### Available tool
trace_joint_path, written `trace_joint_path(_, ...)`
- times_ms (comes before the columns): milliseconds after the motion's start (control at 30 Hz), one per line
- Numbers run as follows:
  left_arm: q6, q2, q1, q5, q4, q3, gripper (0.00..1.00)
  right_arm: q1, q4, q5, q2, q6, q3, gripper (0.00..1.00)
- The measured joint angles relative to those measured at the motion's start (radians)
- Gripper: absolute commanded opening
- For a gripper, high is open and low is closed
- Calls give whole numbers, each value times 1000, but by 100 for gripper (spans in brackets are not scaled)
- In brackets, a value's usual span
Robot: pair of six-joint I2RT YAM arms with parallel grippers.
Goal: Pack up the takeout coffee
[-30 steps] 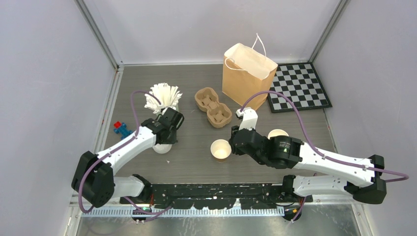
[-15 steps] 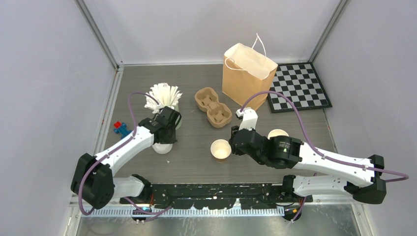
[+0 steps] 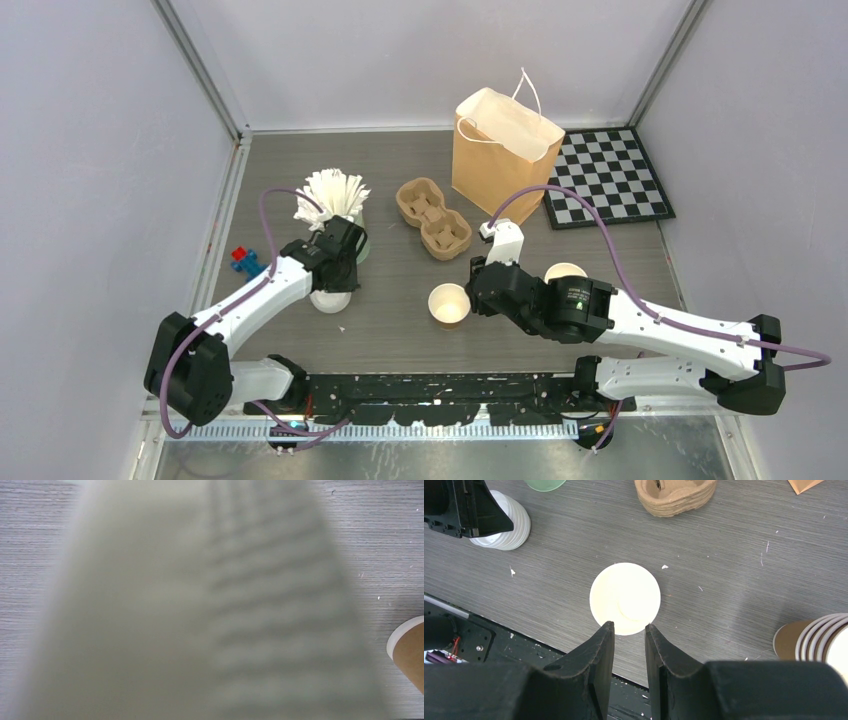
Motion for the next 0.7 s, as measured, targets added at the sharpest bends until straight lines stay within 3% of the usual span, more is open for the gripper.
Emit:
trace_joint_path(333,8,0,5,14,-1,1,17,0,0,0,15,0,0,34)
trace_joint_path(700,15,0,8,29,-11,22,7,0,0,-8,31,0,0,34)
